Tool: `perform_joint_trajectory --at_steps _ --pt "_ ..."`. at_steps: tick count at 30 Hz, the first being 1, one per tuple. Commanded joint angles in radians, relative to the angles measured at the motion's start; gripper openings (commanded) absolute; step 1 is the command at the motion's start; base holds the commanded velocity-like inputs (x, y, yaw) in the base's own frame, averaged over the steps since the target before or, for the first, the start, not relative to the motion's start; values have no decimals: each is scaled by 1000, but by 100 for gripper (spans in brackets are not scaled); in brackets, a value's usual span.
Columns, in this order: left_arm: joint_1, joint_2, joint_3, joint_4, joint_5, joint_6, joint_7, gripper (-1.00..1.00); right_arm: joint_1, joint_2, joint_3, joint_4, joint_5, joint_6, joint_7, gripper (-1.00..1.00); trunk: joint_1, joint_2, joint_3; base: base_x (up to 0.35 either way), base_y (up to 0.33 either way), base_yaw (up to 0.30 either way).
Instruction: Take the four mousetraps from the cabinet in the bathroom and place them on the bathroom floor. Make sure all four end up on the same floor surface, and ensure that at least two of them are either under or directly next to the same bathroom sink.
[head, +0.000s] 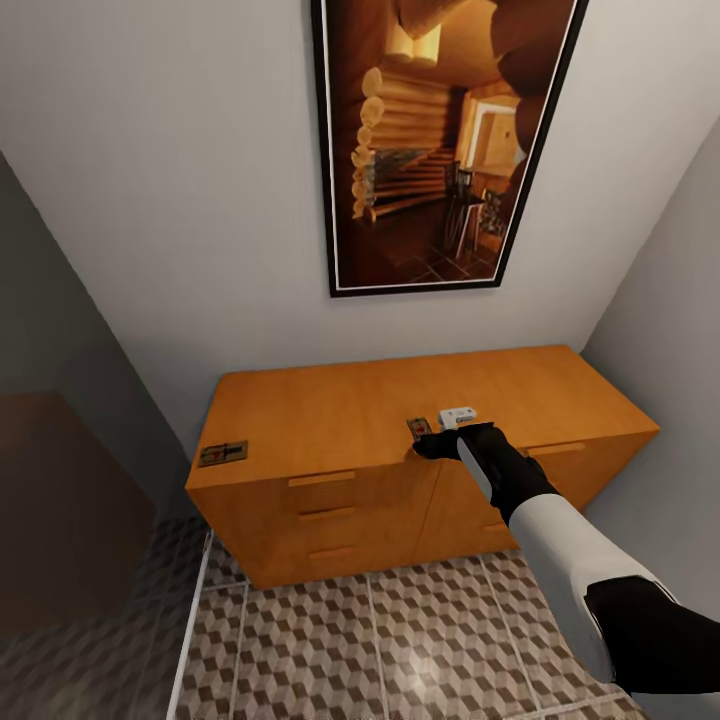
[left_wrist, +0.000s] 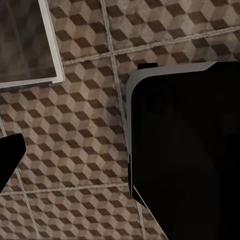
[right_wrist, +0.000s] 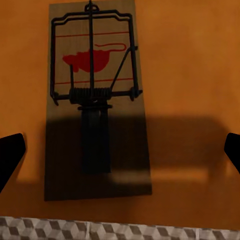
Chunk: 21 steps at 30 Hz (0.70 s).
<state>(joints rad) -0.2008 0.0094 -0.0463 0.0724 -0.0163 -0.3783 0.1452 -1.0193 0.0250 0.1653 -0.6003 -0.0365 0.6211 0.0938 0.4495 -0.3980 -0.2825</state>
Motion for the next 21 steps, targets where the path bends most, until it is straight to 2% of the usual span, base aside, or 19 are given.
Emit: perform_joint_trajectory --at_steps 1,21 --pt "-2 0 -5 4 -2 -7 5 100 -1 -1 2 -1 -3 5 0 100 1 -2 -3 0 0 0" --pt "-2 0 -5 4 -2 -7 5 100 0 -1 2 0 -3 -13 0 100 1 -2 -14 0 0 0"
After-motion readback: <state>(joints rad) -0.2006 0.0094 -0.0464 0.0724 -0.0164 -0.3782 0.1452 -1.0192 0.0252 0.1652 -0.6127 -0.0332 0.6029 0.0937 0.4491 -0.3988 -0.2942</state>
